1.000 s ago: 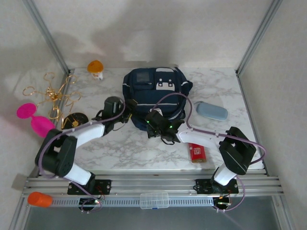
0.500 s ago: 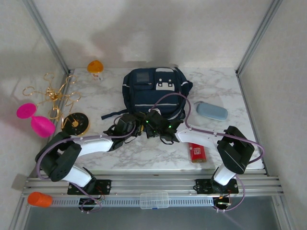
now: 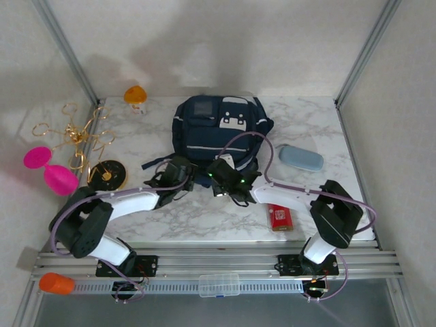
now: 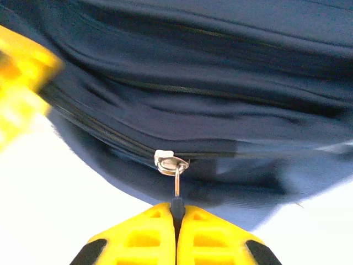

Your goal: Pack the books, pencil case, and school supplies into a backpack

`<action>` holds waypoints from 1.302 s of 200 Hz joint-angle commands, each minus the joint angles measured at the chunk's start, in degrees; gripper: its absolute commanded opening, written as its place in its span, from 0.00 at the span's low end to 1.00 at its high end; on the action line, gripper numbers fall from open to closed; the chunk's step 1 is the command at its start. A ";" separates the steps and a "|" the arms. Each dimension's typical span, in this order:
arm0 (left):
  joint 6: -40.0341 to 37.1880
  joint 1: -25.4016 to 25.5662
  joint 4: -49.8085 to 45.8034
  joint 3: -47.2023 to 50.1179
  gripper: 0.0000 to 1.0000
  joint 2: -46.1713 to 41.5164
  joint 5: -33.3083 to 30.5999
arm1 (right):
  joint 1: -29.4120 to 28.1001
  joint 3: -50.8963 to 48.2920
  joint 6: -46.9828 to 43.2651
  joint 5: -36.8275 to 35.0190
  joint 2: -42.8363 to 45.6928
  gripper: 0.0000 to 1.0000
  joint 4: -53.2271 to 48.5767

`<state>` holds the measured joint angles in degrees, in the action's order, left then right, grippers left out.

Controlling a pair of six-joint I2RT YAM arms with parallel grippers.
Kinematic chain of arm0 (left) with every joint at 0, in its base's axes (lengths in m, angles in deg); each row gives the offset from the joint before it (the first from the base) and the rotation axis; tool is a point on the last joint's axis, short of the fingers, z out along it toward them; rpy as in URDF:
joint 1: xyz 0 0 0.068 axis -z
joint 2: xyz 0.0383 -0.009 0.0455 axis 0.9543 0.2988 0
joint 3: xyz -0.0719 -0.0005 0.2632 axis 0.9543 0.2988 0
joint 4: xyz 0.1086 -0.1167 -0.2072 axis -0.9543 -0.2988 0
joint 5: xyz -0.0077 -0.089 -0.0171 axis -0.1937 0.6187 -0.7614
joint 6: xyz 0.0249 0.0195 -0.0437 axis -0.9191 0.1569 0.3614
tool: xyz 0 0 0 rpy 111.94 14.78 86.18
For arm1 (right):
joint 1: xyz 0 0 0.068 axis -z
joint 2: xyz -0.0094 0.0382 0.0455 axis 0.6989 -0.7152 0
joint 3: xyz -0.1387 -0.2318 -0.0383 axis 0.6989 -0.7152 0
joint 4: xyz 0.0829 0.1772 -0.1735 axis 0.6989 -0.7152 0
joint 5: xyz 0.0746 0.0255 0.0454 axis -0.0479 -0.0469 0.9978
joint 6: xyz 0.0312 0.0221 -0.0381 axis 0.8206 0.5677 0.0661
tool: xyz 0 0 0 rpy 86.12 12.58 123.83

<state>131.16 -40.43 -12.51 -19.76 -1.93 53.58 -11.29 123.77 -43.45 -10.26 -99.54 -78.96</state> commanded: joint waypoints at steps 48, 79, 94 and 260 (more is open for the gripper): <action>-19.63 -14.53 -5.37 -3.12 0.00 0.25 10.41 | 6.31 -2.74 -4.21 0.02 5.79 0.00 -2.69; -22.21 -10.67 -10.63 -5.99 0.58 -2.87 9.83 | 1.63 0.77 -4.23 2.88 1.98 0.00 -0.12; -20.70 -7.11 -14.22 -6.87 0.68 -3.53 9.97 | 1.61 -0.17 -3.61 5.46 1.73 0.00 2.53; 0.37 7.68 -3.10 -4.61 0.00 3.58 4.19 | 6.61 -7.33 -1.08 -7.68 5.49 0.00 -0.85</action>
<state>135.31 -32.21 -8.16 -25.48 7.87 62.08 -8.54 118.55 -45.88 -11.68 -97.23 -75.55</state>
